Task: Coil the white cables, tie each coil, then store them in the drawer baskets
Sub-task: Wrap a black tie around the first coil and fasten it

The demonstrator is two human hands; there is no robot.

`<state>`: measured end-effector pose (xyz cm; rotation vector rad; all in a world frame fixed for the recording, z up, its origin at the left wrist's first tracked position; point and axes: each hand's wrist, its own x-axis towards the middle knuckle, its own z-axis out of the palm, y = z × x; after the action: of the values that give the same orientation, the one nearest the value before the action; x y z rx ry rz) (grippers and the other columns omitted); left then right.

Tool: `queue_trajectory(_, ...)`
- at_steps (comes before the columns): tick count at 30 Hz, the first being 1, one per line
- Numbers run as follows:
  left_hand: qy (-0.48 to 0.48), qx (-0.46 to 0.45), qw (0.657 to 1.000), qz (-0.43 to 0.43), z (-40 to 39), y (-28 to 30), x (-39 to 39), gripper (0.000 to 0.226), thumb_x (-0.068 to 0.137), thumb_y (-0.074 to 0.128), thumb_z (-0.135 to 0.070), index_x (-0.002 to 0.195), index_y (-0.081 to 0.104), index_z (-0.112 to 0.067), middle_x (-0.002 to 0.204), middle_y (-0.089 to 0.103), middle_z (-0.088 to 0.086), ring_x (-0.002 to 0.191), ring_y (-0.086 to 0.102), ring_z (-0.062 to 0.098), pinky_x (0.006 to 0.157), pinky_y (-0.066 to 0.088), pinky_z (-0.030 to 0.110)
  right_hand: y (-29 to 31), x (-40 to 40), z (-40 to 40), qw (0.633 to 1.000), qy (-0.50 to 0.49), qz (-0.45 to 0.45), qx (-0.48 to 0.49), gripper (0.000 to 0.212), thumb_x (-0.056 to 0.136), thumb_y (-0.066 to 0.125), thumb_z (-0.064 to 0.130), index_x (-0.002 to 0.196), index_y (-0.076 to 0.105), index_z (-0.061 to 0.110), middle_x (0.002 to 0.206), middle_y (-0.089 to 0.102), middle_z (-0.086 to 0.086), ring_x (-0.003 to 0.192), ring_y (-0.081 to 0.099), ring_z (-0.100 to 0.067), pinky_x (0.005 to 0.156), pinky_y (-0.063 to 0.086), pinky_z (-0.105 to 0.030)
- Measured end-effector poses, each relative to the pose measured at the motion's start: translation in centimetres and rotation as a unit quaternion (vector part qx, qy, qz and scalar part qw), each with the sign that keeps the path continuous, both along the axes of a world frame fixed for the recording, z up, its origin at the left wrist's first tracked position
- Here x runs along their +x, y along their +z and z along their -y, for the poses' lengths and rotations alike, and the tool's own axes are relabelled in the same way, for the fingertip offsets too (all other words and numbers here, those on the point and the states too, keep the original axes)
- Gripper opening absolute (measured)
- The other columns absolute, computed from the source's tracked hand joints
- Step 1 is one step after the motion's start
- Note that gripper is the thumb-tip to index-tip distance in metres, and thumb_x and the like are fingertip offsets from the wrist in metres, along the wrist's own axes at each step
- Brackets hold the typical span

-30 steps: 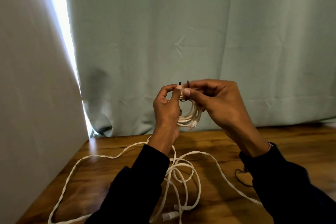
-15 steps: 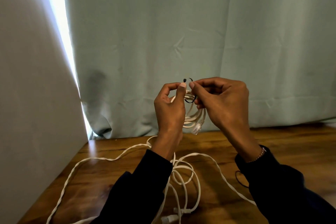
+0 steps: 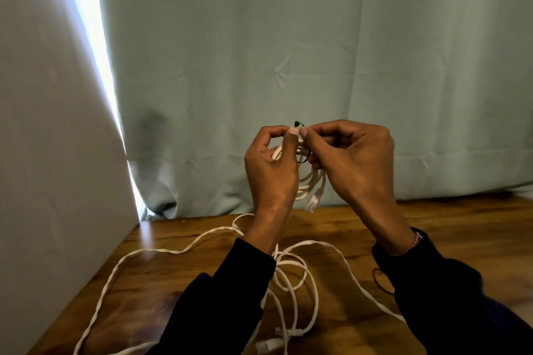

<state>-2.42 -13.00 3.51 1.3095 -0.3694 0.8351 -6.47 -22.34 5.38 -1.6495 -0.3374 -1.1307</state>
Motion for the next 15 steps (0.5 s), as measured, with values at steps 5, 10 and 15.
queue_trajectory(5,0.017,0.01,1.0,0.004,0.02,-0.01,-0.05,0.01,0.095,0.064,-0.033,0.099,0.066,-0.023,0.091,0.068,-0.012,0.084,0.068,0.005,0.064,0.053,0.011,-0.05,-0.1,-0.14,1.0,-0.002,0.001,0.004,0.016,0.086,0.077,0.025,0.098,0.078,0.013,0.076,0.074,0.006,0.06,0.071,-0.003,0.053,0.054,-0.014)
queue_trajectory(10,0.029,0.027,0.999,0.01,0.13,-0.14,-0.17,0.008,0.096,0.063,-0.031,0.099,0.065,-0.025,0.089,0.067,-0.015,0.081,0.067,0.0,0.061,0.051,0.01,0.06,-0.15,-0.03,1.0,-0.006,-0.023,-0.003,0.014,0.084,0.078,0.03,0.092,0.077,0.019,0.071,0.073,0.009,0.059,0.071,-0.003,0.054,0.056,-0.016)
queue_trajectory(15,0.051,0.04,0.998,0.022,0.19,-0.23,-0.19,0.01,0.095,0.063,-0.034,0.101,0.065,-0.026,0.089,0.066,-0.018,0.081,0.068,0.002,0.062,0.051,0.008,0.27,-0.11,0.18,0.999,-0.004,-0.042,0.0,0.013,0.082,0.079,0.032,0.089,0.076,0.021,0.069,0.072,0.01,0.058,0.071,-0.003,0.055,0.057,-0.017)
